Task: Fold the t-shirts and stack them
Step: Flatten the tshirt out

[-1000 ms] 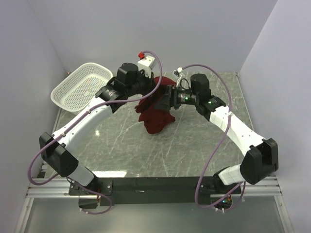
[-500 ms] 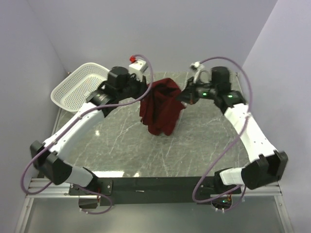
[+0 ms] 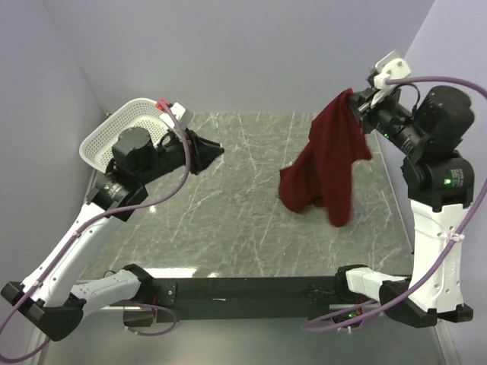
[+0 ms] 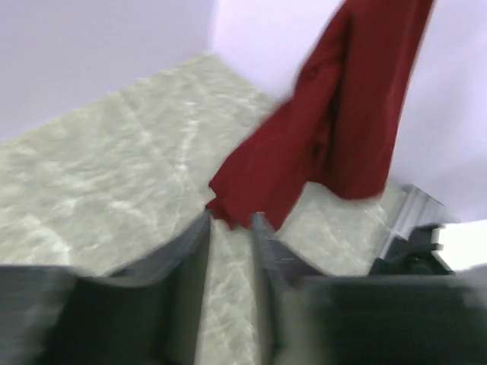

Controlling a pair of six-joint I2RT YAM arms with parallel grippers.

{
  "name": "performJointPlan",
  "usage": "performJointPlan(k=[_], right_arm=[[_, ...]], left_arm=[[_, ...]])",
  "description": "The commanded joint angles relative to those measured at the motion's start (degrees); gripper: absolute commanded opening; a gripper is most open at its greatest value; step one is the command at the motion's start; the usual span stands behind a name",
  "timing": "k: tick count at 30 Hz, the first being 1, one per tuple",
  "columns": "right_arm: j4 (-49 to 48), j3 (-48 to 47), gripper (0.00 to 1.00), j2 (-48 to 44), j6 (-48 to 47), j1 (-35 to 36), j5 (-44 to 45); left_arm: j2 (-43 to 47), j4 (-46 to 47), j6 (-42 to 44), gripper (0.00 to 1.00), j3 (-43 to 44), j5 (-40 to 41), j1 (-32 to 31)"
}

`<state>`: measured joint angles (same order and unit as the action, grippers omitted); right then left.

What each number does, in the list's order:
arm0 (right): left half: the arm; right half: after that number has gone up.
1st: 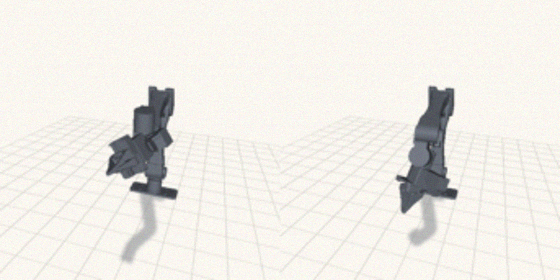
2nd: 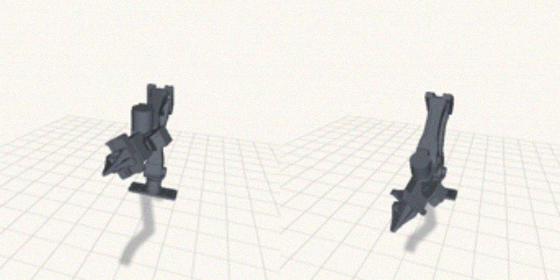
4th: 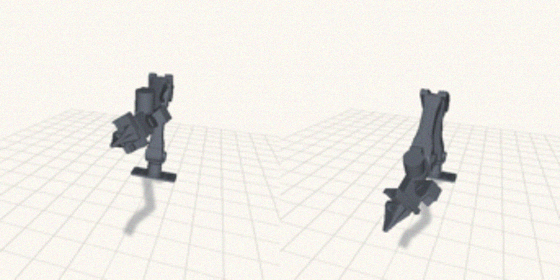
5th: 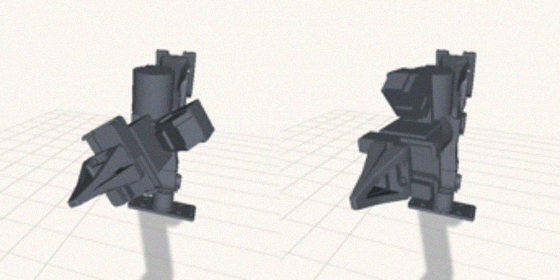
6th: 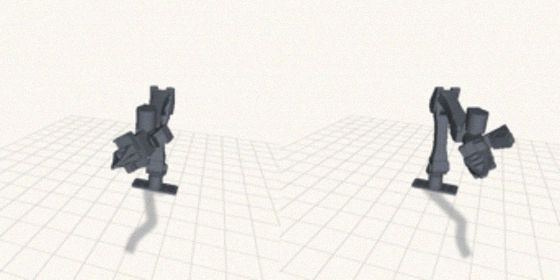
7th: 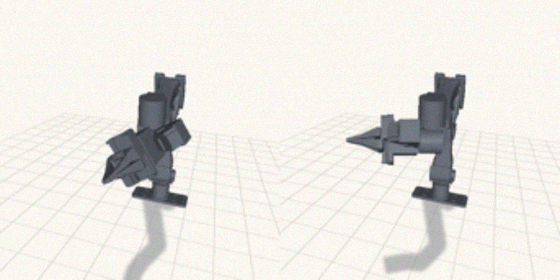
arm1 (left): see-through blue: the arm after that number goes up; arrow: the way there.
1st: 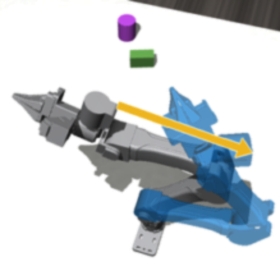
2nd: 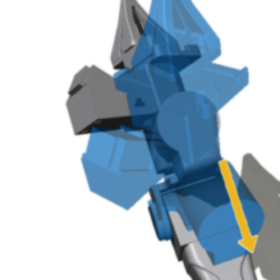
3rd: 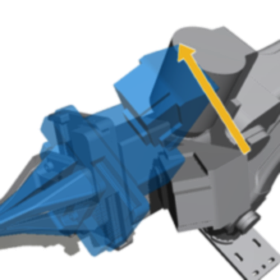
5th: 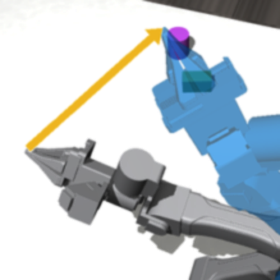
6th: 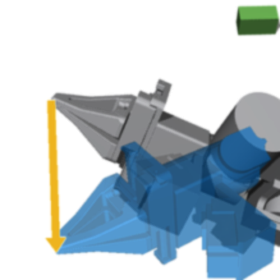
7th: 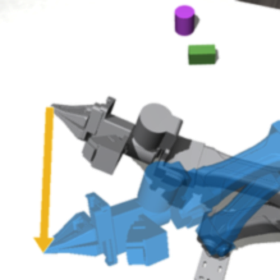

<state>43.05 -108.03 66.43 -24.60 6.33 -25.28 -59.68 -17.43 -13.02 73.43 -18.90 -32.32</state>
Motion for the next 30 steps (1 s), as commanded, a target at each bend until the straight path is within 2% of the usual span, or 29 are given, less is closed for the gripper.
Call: performJointPlan(k=[1, 2, 5, 7, 10, 13, 16, 18, 19, 21, 23, 26, 30], right_arm=[[2.4, -9.5, 0.00, 4.2, -0.9, -0.3, -1.3], [3.3, -11.1, 0.00, 5.1, 1.1, -0.2, -2.4], [1.0, -13.1, 0.00, 5.9, 5.4, -0.2, -4.4], [-0.3, -11.2, 0.00, 5.0, 6.1, 0.4, -4.2], [1.4, -9.3, 0.00, 4.2, 1.2, 1.3, -4.0], [1.5, -4.0, 0.00, 1.8, -6.1, 1.3, -4.6], [1.7, -0.9, 0.00, 1.7, -6.6, 2.2, -8.0], [2.0, -1.5, 0.00, 3.8, -4.5, 5.3, -5.2], [1.7, -1.5, 0.00, 4.5, -3.6, 10.8, -2.5], [-0.8, -0.9, 0.00, 6.2, -1.5, 16.3, 6.3], [-3.7, -1.0, 0.00, 7.3, 0.7, 21.3, 10.5], [-3.9, -4.9, 0.00, 10.2, 3.4, 22.4, 14.4], [-3.6, -8.3, 0.00, 11.8, 4.5, 22.6, 13.3]], left_arm=[[-1.7, 14.1, -9.7, 0.38, -6.5, -10.1, -0.6], [-3.8, 17.0, -11.5, 0.49, -7.2, -9.8, -1.5], [-9.0, 24.1, -12.7, 0.55, -5.6, -6.8, -7.4], [-12.1, 26.7, -13.5, 0.56, -2.7, -7.1, -10.5], [-16.5, 25.3, -13.5, 0.55, 0.7, -6.9, -11.8], [-14.8, 23.5, -11.5, 0.57, -1.6, -2.9, -11.8], [-11.7, 21.1, -9.2, 0.60, -4.6, -0.5, -11.8], [-10.4, 21.0, -9.8, 0.60, -7.1, -1.0, -11.8], [-9.8, 21.6, -10.4, 0.60, -8.2, -1.3, -11.8], [-8.4, 24.6, -13.0, 0.61, -11.5, -2.9, -11.8], [-7.1, 28.0, -15.8, 0.62, -13.9, -3.5, -11.9], [-7.1, 30.2, -17.3, 0.68, -18.3, -1.9, -12.6], [-11.1, 30.3, -16.0, 0.71, -20.1, 5.4, -13.2]])
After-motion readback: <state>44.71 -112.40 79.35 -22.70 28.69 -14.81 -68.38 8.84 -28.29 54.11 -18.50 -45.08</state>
